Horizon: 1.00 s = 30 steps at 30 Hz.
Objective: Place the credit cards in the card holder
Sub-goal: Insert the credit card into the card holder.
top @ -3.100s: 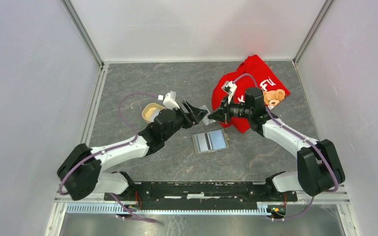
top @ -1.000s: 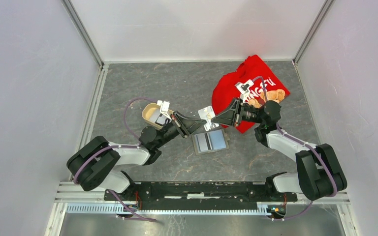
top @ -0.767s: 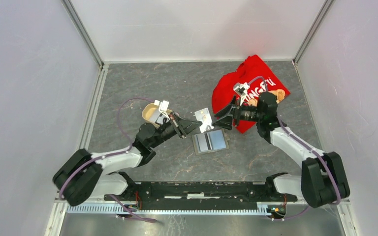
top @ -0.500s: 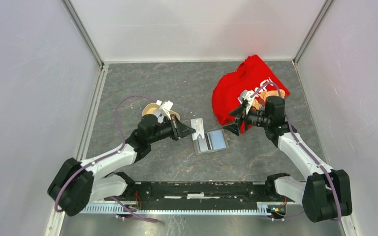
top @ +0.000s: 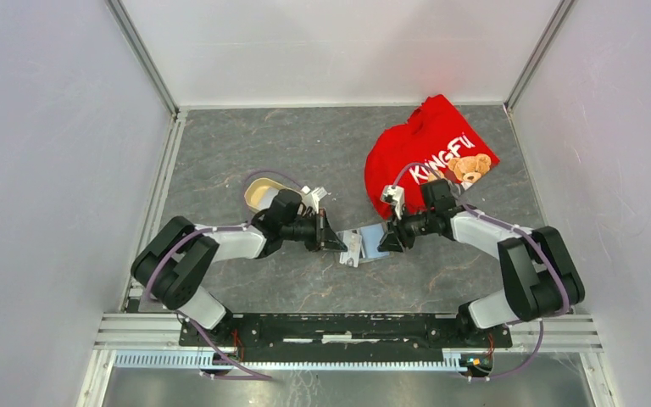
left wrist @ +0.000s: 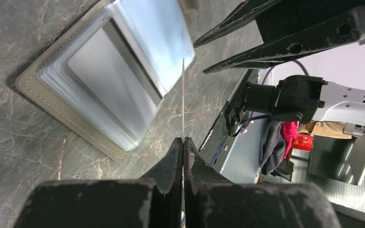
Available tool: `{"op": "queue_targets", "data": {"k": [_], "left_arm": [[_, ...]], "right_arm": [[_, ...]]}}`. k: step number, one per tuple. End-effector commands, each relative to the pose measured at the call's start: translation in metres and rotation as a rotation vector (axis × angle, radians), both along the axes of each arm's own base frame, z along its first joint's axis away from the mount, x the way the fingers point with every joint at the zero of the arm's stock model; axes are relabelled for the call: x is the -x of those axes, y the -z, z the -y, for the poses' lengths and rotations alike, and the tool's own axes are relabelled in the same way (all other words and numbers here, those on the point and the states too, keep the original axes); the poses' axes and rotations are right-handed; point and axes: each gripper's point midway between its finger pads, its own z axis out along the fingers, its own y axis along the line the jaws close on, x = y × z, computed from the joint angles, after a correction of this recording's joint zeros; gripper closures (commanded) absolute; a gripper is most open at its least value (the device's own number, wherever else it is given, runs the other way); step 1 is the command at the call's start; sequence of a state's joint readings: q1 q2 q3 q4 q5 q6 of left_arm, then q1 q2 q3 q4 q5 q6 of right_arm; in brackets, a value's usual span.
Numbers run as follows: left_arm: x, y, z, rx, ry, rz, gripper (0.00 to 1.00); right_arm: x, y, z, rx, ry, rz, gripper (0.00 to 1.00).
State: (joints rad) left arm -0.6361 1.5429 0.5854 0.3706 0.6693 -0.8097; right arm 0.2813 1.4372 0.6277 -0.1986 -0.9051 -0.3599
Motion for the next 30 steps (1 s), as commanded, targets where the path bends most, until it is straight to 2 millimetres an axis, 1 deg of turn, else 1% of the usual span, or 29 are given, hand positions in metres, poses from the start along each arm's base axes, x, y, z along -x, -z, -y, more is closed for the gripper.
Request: {"op": "queue_targets", "data": {"k": [1,3,5,13,20,25,30], "left_arm": [[-0.005,0.000,0.009,0.037,0.024,-0.017,0.98],[-0.006,0.008,0.011,0.026,0.015,-0.054,0.98],[-0.008,0.014,0.012,0.017,0.011,-0.087,0.98],[-0.020,0.024,0.015,0.013,-0.019,-0.157,0.98],[-0.023,0.044,0.007,-0.047,-0.071,-0.282,0.98],[-0.023,0.046,0.004,-0.058,-0.082,-0.306,0.98],[-0.028,0.048,0.004,-0.080,-0.090,-0.315,0.98]], "right_arm": [[-0.021,0.003,-0.007,0.046,0.022,0.006,0.68],[-0.024,0.011,-0.004,0.078,0.039,-0.017,0.72],[-0.025,0.019,-0.001,0.103,0.055,-0.030,0.74],[-0.029,0.034,0.007,0.164,0.103,-0.056,0.74],[-0.029,0.036,0.007,0.171,0.109,-0.059,0.75],[-0.030,0.034,0.007,0.168,0.111,-0.055,0.75],[-0.030,0.033,0.006,0.161,0.109,-0.055,0.75]]}}
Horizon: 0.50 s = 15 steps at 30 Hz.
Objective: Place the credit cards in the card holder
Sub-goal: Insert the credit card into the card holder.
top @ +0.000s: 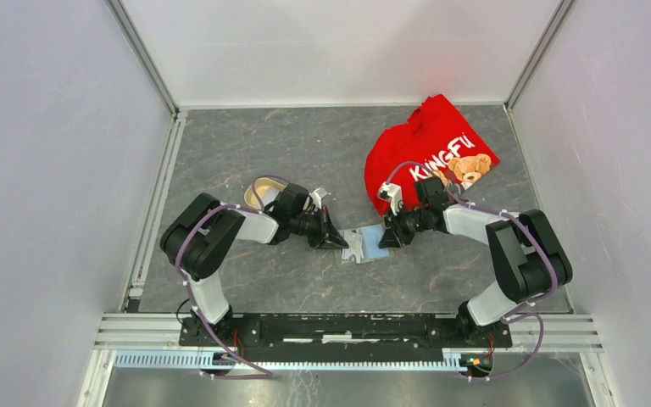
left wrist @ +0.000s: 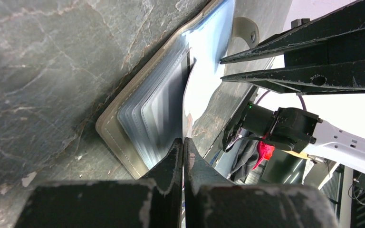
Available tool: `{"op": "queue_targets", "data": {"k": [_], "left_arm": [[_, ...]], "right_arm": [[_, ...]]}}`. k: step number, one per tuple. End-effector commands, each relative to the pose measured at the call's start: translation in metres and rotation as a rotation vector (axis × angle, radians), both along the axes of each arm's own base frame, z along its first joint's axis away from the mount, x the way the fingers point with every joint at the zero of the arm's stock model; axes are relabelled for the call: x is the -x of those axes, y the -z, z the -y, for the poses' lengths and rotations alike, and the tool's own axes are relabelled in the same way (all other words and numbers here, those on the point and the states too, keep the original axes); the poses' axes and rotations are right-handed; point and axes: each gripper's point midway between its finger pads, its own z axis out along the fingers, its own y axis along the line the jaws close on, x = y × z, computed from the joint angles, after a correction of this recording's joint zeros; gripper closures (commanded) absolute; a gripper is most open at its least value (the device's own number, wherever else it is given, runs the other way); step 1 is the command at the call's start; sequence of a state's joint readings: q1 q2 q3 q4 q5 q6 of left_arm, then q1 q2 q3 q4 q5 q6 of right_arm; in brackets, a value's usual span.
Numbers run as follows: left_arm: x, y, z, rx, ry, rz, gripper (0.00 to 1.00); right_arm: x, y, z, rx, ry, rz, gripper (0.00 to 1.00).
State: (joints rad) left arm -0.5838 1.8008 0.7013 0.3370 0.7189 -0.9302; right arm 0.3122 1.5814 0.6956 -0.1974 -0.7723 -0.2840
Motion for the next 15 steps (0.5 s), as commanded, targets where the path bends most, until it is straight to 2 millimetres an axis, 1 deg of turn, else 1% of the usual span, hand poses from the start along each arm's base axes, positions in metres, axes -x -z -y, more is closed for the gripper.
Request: {"op": "queue_targets", "data": {"k": [1,10,15], "left_arm": [[-0.006,0.003,0.001,-0.026,-0.020,-0.050,0.98],[-0.011,0.006,0.007,-0.018,-0.008,-0.051,0.98],[-0.009,0.007,0.016,-0.005,0.005,-0.051,0.98]], "right_arm": [[-0.014,0.001,0.003,0.037,0.023,0.045,0.75],[-0.012,0.001,0.002,0.032,0.016,0.041,0.75],[-0.011,-0.001,0.000,0.024,0.008,0.044,0.74]]}}
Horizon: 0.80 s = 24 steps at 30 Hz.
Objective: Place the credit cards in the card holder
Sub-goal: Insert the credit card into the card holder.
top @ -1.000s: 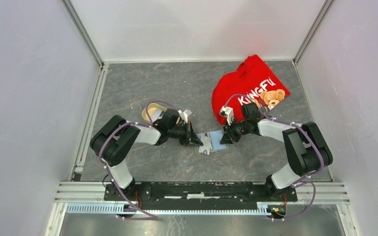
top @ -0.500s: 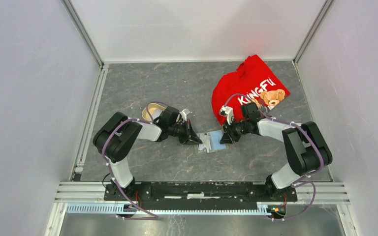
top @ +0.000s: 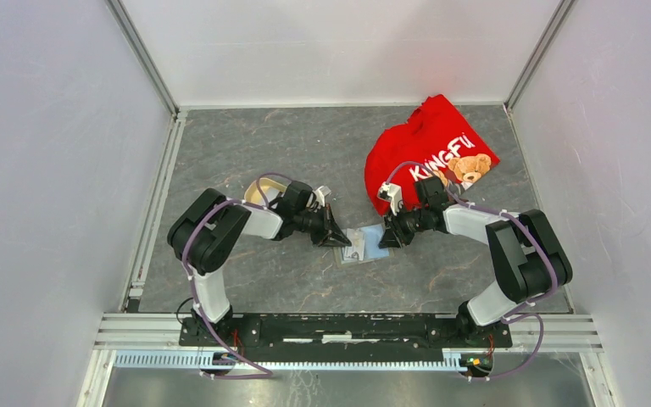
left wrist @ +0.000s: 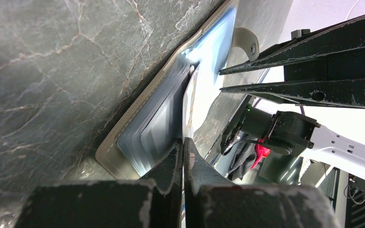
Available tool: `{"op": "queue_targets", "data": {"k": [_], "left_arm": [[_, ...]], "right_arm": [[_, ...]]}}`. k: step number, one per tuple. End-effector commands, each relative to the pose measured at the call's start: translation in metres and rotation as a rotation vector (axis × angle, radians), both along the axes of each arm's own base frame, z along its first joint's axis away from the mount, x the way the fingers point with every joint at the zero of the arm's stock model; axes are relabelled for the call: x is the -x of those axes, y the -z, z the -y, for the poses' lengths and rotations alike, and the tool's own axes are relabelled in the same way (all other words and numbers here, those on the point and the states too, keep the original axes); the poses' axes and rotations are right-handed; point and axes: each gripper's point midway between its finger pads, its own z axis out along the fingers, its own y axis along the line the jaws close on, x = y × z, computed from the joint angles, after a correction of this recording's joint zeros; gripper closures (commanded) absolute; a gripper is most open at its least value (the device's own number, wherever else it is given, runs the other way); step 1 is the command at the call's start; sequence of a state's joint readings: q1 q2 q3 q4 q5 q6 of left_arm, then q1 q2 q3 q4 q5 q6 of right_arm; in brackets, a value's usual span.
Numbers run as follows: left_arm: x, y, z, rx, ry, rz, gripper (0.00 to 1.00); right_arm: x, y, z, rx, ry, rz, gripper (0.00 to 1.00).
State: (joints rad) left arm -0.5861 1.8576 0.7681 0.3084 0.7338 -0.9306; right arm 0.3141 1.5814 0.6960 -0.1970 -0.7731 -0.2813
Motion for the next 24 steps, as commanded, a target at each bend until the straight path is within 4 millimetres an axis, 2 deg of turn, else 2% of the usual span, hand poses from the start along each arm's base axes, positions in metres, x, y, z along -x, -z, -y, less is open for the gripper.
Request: {"op": "queue_targets", "data": {"k": [1,5,17,24], "left_arm": [[0.000,0.007,0.008,-0.014,-0.012,-0.027,0.98],[-0.001,0.014,0.010,-0.046,-0.051,0.005,0.98],[-0.015,0.009,-0.001,-0.089,-0.240,0.173,0.98],[-0.016,0.006,0.007,-0.068,-0.283,0.223,0.98]], "right_arm": [[-0.012,-0.002,0.000,0.023,0.007,0.048,0.74],[-0.011,-0.004,-0.001,0.014,0.002,0.051,0.73],[-0.009,-0.005,-0.003,0.000,-0.004,0.047,0.72],[-0.009,-0.006,-0.004,0.000,-0.006,0.052,0.72]]}}
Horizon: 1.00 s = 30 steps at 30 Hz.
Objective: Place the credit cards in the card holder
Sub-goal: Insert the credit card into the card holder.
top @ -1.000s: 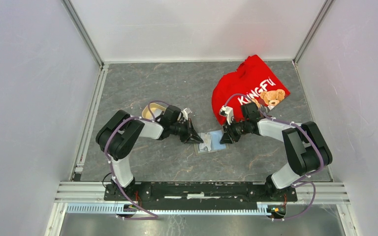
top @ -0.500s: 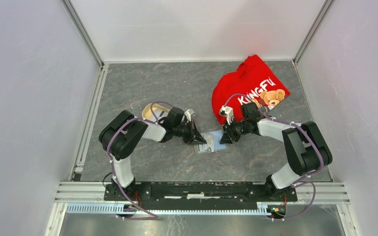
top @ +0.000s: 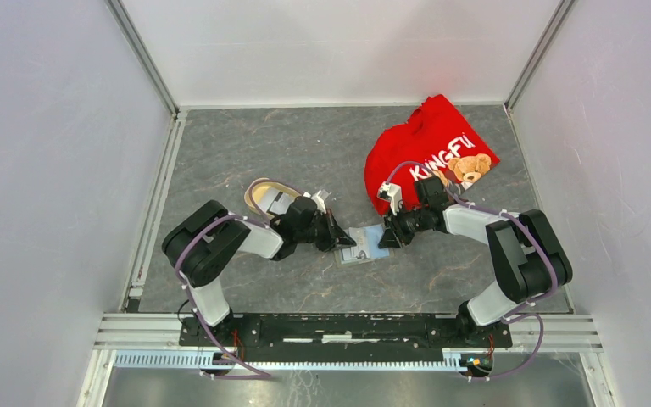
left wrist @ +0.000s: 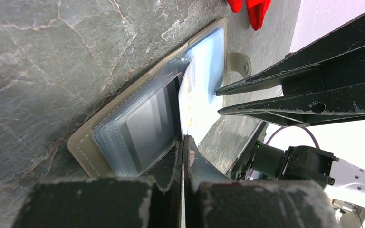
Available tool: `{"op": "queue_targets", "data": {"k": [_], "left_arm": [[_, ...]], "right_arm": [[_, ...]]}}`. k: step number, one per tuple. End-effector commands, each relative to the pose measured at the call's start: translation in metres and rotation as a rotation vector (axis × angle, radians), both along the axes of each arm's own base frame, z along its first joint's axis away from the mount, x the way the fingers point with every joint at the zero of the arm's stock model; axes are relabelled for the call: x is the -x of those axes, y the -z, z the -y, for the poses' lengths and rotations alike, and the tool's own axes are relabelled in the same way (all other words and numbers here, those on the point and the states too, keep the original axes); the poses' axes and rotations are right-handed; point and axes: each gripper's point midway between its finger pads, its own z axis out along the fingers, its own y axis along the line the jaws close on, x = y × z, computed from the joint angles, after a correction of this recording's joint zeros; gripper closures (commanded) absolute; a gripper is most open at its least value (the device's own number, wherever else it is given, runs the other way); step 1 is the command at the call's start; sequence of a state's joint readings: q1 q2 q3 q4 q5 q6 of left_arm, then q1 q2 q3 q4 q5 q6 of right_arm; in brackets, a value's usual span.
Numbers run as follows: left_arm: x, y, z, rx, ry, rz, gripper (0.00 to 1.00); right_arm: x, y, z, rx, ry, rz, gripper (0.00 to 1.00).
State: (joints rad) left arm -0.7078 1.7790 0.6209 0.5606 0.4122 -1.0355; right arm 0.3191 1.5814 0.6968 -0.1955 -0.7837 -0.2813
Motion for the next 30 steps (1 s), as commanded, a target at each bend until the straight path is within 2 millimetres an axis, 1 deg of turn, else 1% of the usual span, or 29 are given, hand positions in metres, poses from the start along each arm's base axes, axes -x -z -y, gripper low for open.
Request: {"op": "queue_targets", "data": {"k": [1,5,9,10,12,14,17,19,21,23,25,26,30], "left_arm": [[-0.014,0.003,-0.005,-0.031,-0.107,0.050,0.98],[-0.017,0.002,-0.008,-0.046,-0.122,0.089,0.98],[-0.012,0.007,-0.006,-0.057,-0.114,0.083,0.98],[-0.010,0.008,-0.004,-0.054,-0.113,0.079,0.98],[-0.005,0.009,0.000,-0.041,-0.108,0.069,0.98],[0.000,0.011,0.004,-0.039,-0.106,0.058,0.98],[0.005,0.013,0.007,-0.039,-0.122,0.045,0.98],[0.008,0.015,0.006,-0.040,-0.135,0.037,0.98],[0.010,0.017,0.006,-0.044,-0.141,0.027,0.97],[0.011,0.019,0.007,-0.045,-0.136,0.019,0.93],[0.012,0.021,0.009,-0.050,-0.121,0.010,0.89],[0.012,0.021,0.009,-0.054,-0.115,0.008,0.85],[0.010,0.023,0.006,-0.123,-0.112,0.006,0.62]], "right_arm": [[-0.011,-0.004,-0.001,0.010,0.005,0.052,0.72],[-0.010,-0.004,-0.002,0.008,0.003,0.051,0.72],[-0.009,-0.005,-0.003,0.004,-0.002,0.052,0.72],[-0.010,-0.006,-0.003,0.001,-0.003,0.054,0.71],[-0.008,-0.009,-0.005,-0.014,-0.013,0.055,0.67],[-0.007,-0.016,-0.009,-0.042,-0.030,0.061,0.62],[-0.002,-0.030,-0.016,-0.105,-0.074,0.075,0.55],[-0.001,-0.041,-0.017,-0.136,-0.100,0.100,0.51],[-0.004,-0.051,-0.015,-0.148,-0.111,0.139,0.50],[-0.010,-0.054,-0.008,-0.125,-0.092,0.184,0.50],[-0.017,-0.051,0.001,-0.085,-0.051,0.207,0.50],[-0.019,-0.048,0.003,-0.070,-0.037,0.208,0.50],[-0.018,-0.042,0.004,-0.060,-0.034,0.178,0.51]]}}
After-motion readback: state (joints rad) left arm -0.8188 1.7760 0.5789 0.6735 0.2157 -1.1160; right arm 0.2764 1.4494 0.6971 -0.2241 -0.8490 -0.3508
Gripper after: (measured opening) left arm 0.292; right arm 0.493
